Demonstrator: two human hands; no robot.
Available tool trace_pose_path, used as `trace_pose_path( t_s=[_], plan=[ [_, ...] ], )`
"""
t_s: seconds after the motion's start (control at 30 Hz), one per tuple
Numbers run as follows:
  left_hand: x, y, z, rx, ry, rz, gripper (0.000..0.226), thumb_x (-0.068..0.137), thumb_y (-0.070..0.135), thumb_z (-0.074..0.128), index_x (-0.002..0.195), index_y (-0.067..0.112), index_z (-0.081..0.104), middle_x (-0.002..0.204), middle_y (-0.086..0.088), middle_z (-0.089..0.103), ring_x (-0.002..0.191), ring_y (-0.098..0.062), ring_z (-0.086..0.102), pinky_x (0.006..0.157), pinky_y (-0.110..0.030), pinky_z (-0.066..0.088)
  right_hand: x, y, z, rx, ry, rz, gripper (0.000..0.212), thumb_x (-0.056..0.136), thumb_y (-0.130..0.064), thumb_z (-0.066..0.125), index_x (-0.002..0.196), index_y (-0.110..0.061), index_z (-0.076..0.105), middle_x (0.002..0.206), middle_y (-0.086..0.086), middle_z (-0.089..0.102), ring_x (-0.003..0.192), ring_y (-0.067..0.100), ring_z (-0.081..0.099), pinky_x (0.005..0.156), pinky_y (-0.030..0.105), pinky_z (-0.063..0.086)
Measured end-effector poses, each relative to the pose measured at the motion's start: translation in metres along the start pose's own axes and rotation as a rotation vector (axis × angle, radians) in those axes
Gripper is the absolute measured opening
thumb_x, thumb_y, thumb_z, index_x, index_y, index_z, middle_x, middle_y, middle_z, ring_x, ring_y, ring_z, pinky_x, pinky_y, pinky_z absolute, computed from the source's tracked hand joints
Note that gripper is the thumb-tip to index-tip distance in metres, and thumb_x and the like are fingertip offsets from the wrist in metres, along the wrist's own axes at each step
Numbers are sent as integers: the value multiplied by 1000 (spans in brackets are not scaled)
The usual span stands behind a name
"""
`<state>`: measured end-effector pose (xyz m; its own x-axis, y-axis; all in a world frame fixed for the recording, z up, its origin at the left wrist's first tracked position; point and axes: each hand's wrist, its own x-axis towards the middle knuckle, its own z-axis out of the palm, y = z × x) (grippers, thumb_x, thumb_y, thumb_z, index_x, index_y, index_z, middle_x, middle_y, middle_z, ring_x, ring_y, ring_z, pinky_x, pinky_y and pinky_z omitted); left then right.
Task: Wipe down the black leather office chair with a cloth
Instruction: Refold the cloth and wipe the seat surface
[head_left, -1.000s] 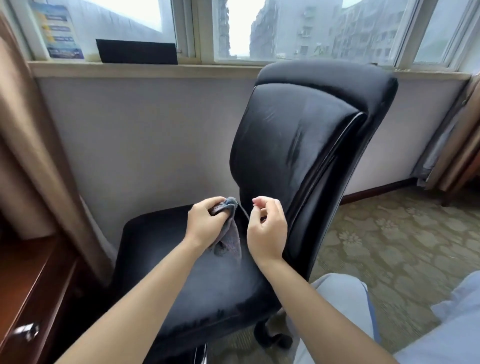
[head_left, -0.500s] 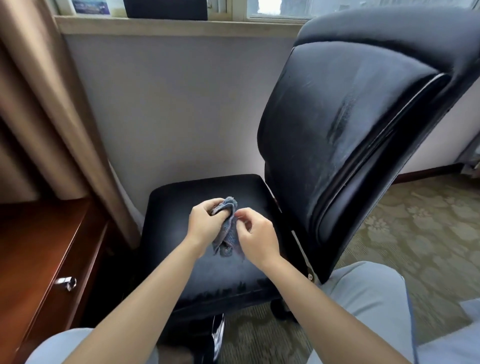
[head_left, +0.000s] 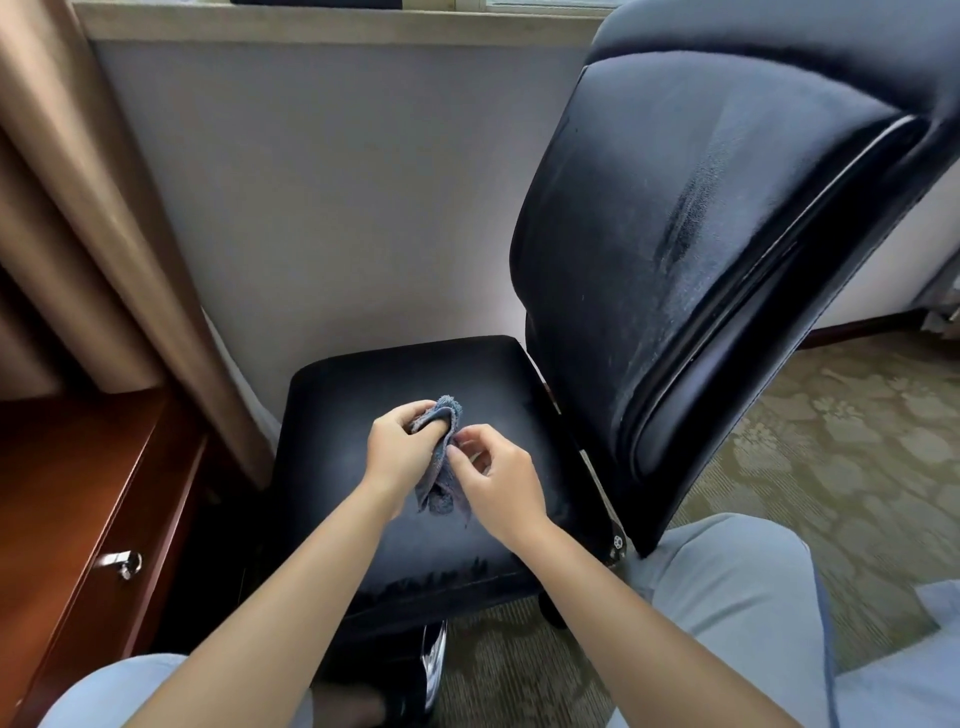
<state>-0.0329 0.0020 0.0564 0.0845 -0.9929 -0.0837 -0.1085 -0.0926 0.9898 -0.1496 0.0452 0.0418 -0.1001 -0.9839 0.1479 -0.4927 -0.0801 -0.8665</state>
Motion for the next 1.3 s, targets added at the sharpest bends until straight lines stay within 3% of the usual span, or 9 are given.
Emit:
trace_pose_path(
  t_s=[0.3,0.43,0.53,0.73,0.9,1.03,1.13,1.3],
  plan=[
    [2,3,2,-20,-6,-8,12,86,10,65,88,20,71,87,-4,71,81,-19,66,80,-38,54,-6,-5,-5,-147,-2,-47,33,86,-52,57,109,-29,57,97,-15,60,83,4,56,70,24,49],
    [0,-3,-6,-13,-22,-52,10,88,12,64,92,17,71,90,-5,71,81,-19,64,67,-30,51,-8,2,0,-196,-28,-50,27,88,-42,57,111,-27,58,98,-15,57,85,6,53,70,23,45],
    [-1,-7,-9,-25,-34,-94,11,88,14,64,98,13,70,91,-7,70,79,-19,62,61,-26,46,-9,7,5,-216,-4,-46,20,91,-32,55,108,-24,61,104,-10,58,98,9,50,75,22,43],
    [-1,-6,-12,-52,-24,-85,12,89,10,60,93,13,71,94,-8,72,88,-20,64,83,-39,52,-8,6,6,-269,-57,4,33,93,-41,50,119,-24,60,119,-10,56,114,11,42,90,26,40],
    [0,-6,-15,-2,3,-94,14,88,9,61,85,16,73,89,-4,73,84,-19,67,85,-38,53,-7,12,10,-129,45,110,25,95,-22,47,109,-17,67,113,-4,60,108,14,51,93,31,42],
    [4,-7,-24,468,-10,68,8,86,25,69,79,22,72,78,10,68,81,-10,64,76,-28,52,-1,9,2,-8,239,177,20,98,-17,39,97,-13,58,93,-3,57,86,16,52,71,27,36],
    [7,-4,-32,837,-83,208,16,88,36,64,84,24,74,80,9,69,80,-13,62,71,-32,52,5,9,-5,-67,196,206,20,100,-23,34,102,-17,53,85,0,59,80,23,54,65,30,37],
    [15,-1,-49,1173,-88,413,25,88,17,53,104,22,72,106,4,60,100,-18,52,78,-30,45,17,13,-10,-297,192,177,26,100,-27,33,112,-19,55,98,3,65,90,28,59,69,31,39]
  ],
)
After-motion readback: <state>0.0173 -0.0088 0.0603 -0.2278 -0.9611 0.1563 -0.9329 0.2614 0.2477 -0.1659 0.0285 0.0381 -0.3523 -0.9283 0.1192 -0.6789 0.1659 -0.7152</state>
